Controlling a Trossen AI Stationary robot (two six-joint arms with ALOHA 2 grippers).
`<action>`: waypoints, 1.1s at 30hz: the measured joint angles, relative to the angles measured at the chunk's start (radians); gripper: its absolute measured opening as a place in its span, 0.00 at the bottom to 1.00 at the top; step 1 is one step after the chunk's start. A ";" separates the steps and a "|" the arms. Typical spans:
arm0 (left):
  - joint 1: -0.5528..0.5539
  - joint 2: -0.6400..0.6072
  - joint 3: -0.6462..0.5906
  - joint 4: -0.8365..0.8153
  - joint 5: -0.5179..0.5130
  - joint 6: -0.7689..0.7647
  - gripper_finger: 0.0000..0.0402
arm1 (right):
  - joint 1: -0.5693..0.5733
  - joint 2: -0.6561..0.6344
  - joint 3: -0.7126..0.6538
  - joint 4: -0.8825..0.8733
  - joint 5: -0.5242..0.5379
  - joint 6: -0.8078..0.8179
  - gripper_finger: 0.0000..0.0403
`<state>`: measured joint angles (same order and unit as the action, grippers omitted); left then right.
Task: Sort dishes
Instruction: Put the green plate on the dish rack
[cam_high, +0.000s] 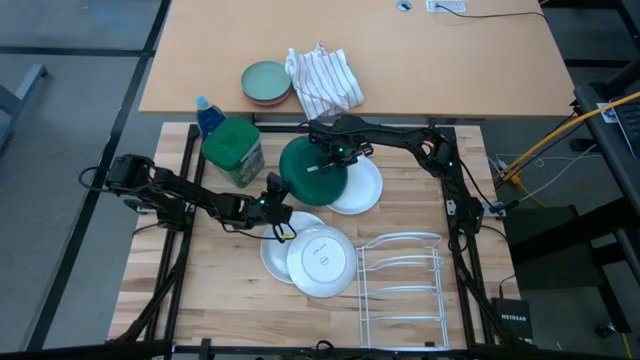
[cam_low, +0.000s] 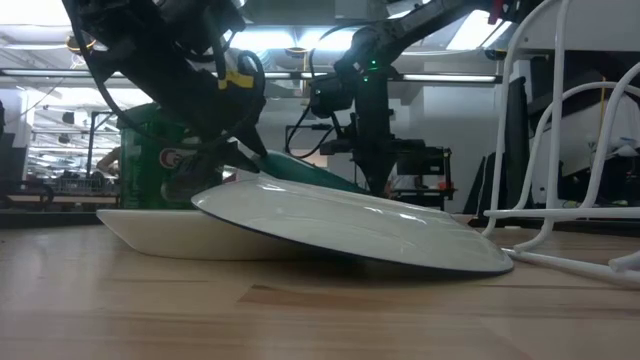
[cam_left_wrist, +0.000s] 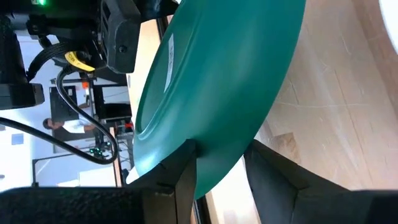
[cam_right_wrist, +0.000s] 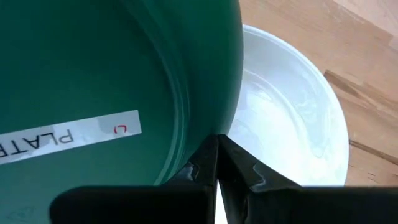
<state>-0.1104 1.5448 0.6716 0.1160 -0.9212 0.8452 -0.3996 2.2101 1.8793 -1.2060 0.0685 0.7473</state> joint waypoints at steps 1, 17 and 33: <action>0.000 0.000 0.000 0.000 0.001 0.000 0.31 | 0.000 0.000 0.000 0.000 0.000 -0.003 0.03; 0.003 0.000 0.000 0.001 0.007 0.168 0.32 | 0.000 0.000 0.000 0.000 -0.008 -0.027 0.03; 0.049 0.000 0.000 -0.002 0.046 0.218 0.32 | 0.000 -0.001 0.000 -0.003 -0.026 -0.048 0.03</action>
<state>-0.0616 1.5448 0.6716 0.1135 -0.8751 1.0632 -0.3996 2.2093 1.8797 -1.2095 0.0425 0.6995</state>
